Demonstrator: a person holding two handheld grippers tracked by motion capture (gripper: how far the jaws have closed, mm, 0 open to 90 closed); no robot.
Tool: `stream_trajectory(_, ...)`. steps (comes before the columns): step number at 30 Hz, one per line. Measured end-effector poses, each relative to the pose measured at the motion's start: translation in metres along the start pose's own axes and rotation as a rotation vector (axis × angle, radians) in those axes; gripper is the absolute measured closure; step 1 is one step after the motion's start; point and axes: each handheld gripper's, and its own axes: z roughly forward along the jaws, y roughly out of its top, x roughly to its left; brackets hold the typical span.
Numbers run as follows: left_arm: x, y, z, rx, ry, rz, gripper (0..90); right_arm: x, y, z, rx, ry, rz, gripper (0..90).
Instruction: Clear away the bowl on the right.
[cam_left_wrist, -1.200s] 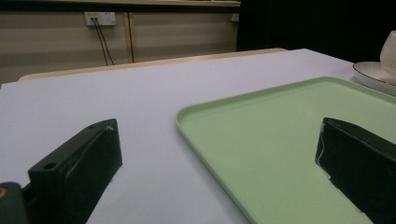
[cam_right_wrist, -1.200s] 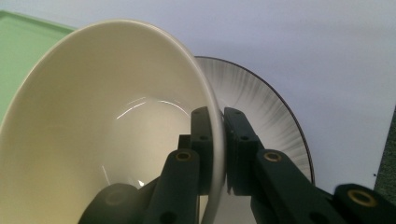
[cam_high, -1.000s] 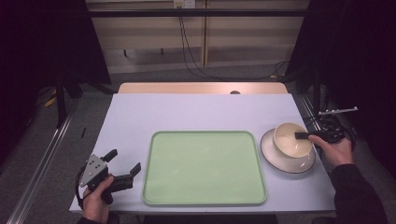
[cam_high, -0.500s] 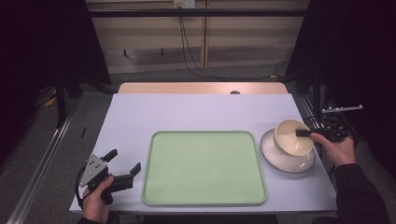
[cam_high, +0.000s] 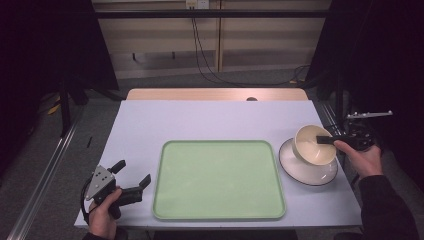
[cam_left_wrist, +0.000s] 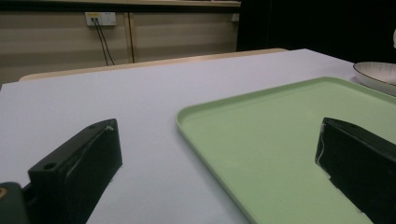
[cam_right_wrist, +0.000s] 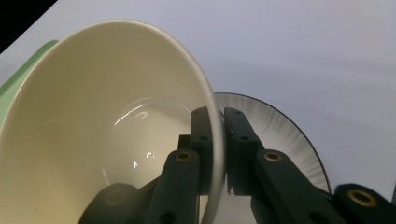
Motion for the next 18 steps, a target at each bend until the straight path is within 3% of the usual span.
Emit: stream_trajectory(18,0.000,0.000,0.000,0.000,0.001,0.000,0.4,0.013,0.008,-0.002,-0.033,0.032,-0.022,83.5)
